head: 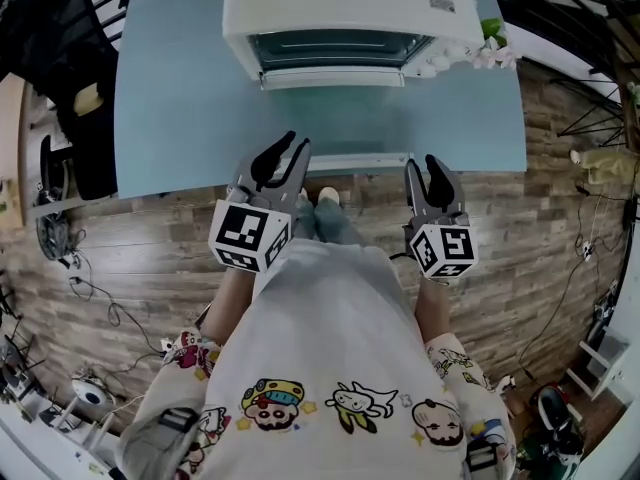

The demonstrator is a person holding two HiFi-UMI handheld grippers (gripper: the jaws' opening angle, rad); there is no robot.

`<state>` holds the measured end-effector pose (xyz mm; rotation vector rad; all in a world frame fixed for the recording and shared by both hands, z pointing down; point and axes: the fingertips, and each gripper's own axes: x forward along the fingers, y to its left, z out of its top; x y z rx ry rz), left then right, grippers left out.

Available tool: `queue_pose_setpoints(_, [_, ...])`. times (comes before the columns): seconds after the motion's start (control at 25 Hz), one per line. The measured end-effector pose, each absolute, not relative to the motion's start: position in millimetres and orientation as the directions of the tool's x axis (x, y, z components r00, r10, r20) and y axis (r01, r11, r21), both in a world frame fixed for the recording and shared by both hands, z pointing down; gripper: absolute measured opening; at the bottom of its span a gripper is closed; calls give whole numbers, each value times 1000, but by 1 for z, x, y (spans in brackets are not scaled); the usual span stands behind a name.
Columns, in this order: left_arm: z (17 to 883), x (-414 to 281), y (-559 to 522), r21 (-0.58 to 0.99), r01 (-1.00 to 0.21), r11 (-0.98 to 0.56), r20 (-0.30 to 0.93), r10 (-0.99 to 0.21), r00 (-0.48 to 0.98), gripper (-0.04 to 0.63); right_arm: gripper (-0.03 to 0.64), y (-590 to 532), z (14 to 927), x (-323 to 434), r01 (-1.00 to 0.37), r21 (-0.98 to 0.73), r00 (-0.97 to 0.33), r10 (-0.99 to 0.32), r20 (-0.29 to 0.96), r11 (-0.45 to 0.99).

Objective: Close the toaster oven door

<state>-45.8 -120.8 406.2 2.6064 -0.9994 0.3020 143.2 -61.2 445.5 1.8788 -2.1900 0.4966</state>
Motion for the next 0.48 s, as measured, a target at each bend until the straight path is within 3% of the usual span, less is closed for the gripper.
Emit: queue_pose_setpoints(0.48, [431, -20, -109, 251, -634, -732, 344, -544, 765, 79, 140, -44, 497, 148, -982, -169, -159, -868, 470, 88])
